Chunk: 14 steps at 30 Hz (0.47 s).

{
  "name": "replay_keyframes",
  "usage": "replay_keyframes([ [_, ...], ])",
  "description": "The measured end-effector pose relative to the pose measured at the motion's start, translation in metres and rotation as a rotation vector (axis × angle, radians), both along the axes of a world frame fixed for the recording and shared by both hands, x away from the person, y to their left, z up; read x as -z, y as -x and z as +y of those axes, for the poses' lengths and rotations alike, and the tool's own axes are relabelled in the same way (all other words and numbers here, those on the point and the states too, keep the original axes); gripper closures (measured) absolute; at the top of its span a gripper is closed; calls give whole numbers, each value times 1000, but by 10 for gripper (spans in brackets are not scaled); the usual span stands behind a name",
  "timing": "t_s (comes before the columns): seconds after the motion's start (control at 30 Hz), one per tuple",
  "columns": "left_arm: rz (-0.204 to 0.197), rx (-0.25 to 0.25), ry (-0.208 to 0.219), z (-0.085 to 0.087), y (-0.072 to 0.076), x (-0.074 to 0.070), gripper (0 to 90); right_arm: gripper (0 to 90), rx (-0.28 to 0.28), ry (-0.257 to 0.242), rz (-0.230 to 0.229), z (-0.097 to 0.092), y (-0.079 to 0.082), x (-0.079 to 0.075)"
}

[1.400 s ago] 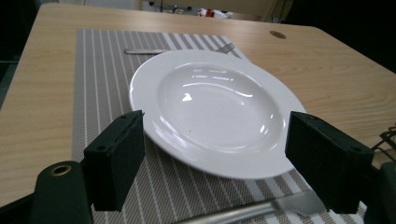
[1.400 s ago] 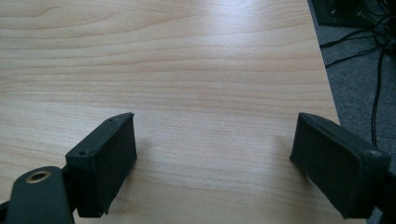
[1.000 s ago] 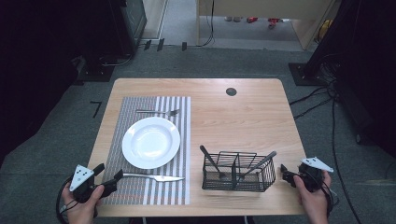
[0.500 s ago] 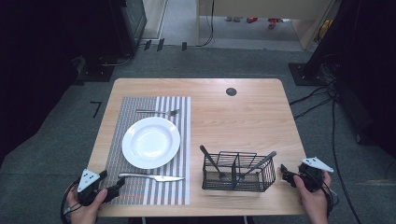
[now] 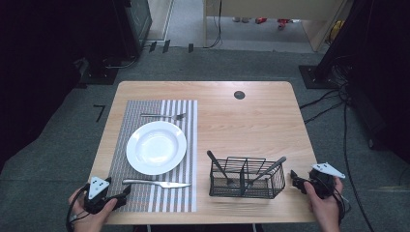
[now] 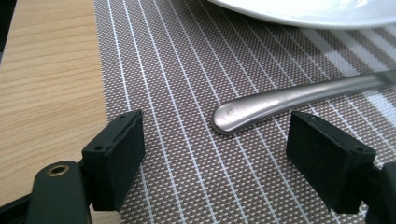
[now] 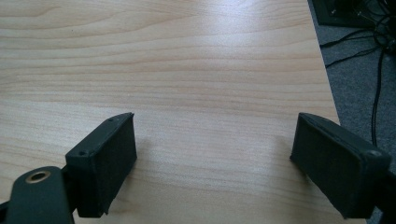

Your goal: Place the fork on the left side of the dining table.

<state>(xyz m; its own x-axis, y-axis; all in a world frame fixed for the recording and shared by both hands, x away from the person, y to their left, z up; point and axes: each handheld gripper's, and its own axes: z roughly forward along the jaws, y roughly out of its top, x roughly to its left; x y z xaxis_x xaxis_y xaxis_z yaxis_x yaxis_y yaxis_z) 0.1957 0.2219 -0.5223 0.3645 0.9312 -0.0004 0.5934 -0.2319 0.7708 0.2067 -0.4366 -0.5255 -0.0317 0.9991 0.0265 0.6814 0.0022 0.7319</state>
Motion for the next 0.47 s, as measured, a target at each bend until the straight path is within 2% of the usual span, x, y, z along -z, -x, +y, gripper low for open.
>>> replay_keyframes([
  [0.47,1,0,12,1,1,0,180,135,-1,-2,1,0,-1,0],
])
